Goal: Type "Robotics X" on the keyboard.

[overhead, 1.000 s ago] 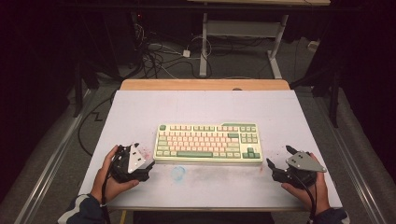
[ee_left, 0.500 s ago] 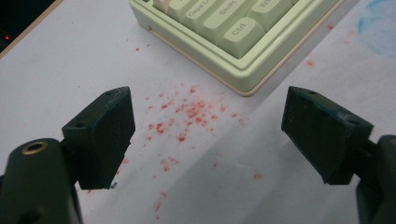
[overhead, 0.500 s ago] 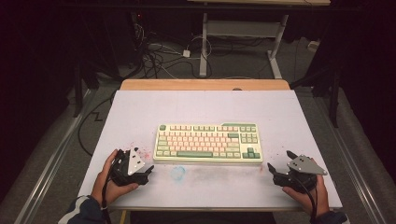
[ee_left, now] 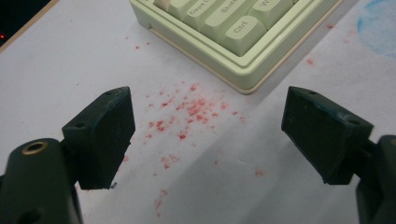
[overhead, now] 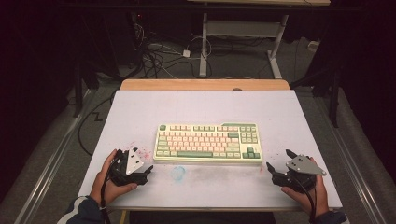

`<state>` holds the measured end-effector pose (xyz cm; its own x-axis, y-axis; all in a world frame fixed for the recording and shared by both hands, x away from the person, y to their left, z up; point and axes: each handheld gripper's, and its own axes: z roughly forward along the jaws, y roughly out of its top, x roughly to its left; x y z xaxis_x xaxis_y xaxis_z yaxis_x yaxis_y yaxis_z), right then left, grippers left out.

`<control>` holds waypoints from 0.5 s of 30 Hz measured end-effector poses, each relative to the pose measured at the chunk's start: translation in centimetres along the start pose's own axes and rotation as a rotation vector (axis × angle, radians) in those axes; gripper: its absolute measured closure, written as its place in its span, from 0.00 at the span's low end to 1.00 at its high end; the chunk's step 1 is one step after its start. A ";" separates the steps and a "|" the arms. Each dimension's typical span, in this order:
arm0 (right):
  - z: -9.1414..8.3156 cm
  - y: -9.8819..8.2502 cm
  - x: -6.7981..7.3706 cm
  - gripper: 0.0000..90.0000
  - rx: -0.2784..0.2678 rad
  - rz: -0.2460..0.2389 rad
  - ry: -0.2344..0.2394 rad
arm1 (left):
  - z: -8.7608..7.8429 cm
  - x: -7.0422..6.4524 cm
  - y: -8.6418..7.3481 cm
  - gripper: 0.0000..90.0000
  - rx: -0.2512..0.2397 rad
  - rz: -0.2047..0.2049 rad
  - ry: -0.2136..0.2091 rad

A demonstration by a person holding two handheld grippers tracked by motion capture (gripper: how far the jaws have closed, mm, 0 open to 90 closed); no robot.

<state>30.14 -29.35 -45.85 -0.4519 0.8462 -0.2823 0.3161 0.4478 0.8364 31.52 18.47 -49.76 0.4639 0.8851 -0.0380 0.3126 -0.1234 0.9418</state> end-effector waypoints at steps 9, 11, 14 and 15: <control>0.0 0.0 0.1 0.23 -0.005 -0.013 -0.001 | 0.0 0.0 0.0 0.18 0.002 -0.002 0.000; 0.0 0.0 0.1 0.23 -0.001 -0.015 -0.001 | 0.0 0.0 0.0 0.18 0.000 -0.004 0.001; 0.1 0.0 0.1 0.23 0.005 -0.016 0.001 | 0.0 0.0 0.0 0.18 0.007 -0.004 0.002; 0.2 0.0 0.2 0.23 0.005 -0.019 0.003 | 0.1 0.0 0.0 0.18 0.005 -0.008 0.001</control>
<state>30.23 -29.14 -45.96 -0.4603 0.8367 -0.2967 0.3114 0.4652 0.8286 31.59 18.47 -49.77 0.4604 0.8866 -0.0447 0.3204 -0.1189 0.9398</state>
